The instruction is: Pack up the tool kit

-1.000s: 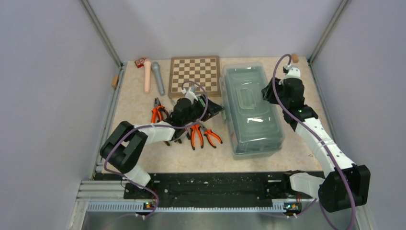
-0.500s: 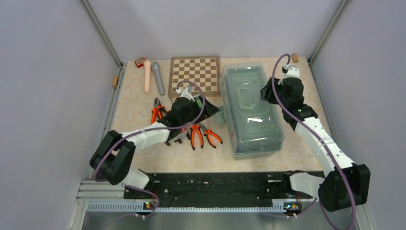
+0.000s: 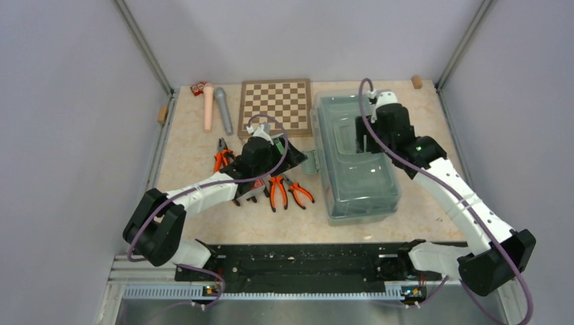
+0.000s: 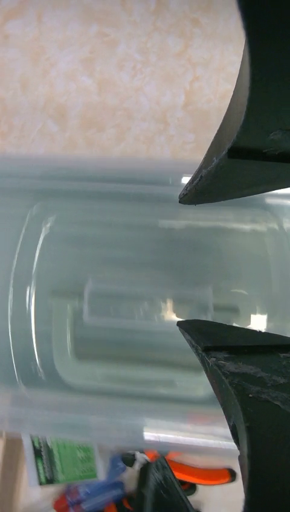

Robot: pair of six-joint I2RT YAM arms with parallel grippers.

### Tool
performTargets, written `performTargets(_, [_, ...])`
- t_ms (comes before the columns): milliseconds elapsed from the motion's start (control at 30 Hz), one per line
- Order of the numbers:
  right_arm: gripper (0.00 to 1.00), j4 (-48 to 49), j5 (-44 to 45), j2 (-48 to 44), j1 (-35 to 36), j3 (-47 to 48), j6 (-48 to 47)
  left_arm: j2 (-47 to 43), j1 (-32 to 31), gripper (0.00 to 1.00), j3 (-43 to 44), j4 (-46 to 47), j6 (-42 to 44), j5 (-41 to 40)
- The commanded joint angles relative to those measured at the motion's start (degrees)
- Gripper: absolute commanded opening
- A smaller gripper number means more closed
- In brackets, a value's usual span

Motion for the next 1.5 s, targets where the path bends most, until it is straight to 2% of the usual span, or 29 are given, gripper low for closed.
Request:
performTargets(0, [0.69, -6.65, 9.24, 1.72, 11.32, 5.67, -5.05, -2.13, -0.24, 0.88, 1.75, -0.17, 0.75, -1.24])
performTargets(133, [0.69, -8.13, 14.02, 4.44, 17.42, 6.83, -7.86, -4.39, -0.41, 0.88, 3.32, -4.1, 3.08, -2.27])
performTargets(400, [0.69, -8.9, 17.86, 9.98, 22.76, 8.23, -14.09, -7.6, -1.12, 0.88, 4.84, -8.18, 5.94, -4.27])
performTargets(500, [0.68, -8.92, 24.82, 11.46, 25.09, 7.72, -16.51, -8.13, -1.15, 0.88, 4.97, -8.89, 6.43, -4.88])
performTargets(567, [0.67, -7.88, 32.63, 11.78, 26.74, 6.87, -18.61, -8.25, -1.12, 0.88, 5.08, -9.12, 6.57, -5.01])
performTargets(700, [0.65, -0.37, 44.66, 10.47, 29.42, 4.22, -25.34, -8.45, -1.13, 0.88, 5.25, -9.43, 6.72, -5.14])
performTargets(933, [0.56, 16.65, 53.61, 5.79, 31.16, 0.54, -38.34, -9.29, -1.13, 0.88, 5.18, -10.26, 6.89, -5.56])
performTargets(1067, [0.51, 25.11, 56.2, 4.33, 31.2, -1.83, -45.28, -9.36, -1.12, 0.88, 5.16, -10.45, 6.83, -7.25])
performTargets(1167, [0.47, 26.88, 55.96, 4.08, 31.18, -2.46, -46.17, -9.62, -1.12, 0.88, 5.12, -10.45, 6.91, -7.27])
performTargets(1300, [0.39, 25.22, 53.0, 3.87, 30.48, -3.02, -42.12, -9.9, -1.12, 0.88, 5.04, -10.57, 7.06, -7.09])
performTargets(1467, [0.38, 14.7, 46.05, 4.91, 26.97, -0.65, -31.19, -10.38, -1.12, 0.88, 4.74, -10.62, 7.01, -6.81])
